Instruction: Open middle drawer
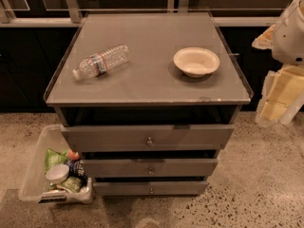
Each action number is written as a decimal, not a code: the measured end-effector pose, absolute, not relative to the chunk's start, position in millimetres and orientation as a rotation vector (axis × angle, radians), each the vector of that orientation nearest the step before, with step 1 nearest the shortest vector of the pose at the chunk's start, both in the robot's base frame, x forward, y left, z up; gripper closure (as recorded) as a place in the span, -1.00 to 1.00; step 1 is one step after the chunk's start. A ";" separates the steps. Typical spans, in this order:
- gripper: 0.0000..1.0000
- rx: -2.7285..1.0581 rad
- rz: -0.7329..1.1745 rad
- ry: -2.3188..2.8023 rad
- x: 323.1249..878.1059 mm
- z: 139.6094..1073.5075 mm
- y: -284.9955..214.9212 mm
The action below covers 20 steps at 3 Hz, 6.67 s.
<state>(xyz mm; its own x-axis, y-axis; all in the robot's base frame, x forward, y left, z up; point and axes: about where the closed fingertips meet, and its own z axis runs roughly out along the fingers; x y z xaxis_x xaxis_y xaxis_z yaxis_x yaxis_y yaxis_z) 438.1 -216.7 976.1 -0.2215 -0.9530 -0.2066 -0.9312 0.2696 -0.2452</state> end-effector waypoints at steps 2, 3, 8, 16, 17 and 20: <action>-1.00 -1.720 -0.113 2.207 435.8 979.6 -215.1; -1.00 -1.684 -0.091 2.149 413.1 972.6 -209.9; -1.00 -1.346 0.467 2.139 345.6 716.4 -129.2; -1.00 -1.049 0.496 2.078 456.6 496.0 -118.1; -1.00 -0.963 0.482 2.113 465.5 485.4 -130.4; -1.00 -0.796 0.407 2.046 543.6 454.6 -152.0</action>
Offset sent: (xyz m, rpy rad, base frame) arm -0.0058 0.0021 0.0026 0.0088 -0.0351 0.0171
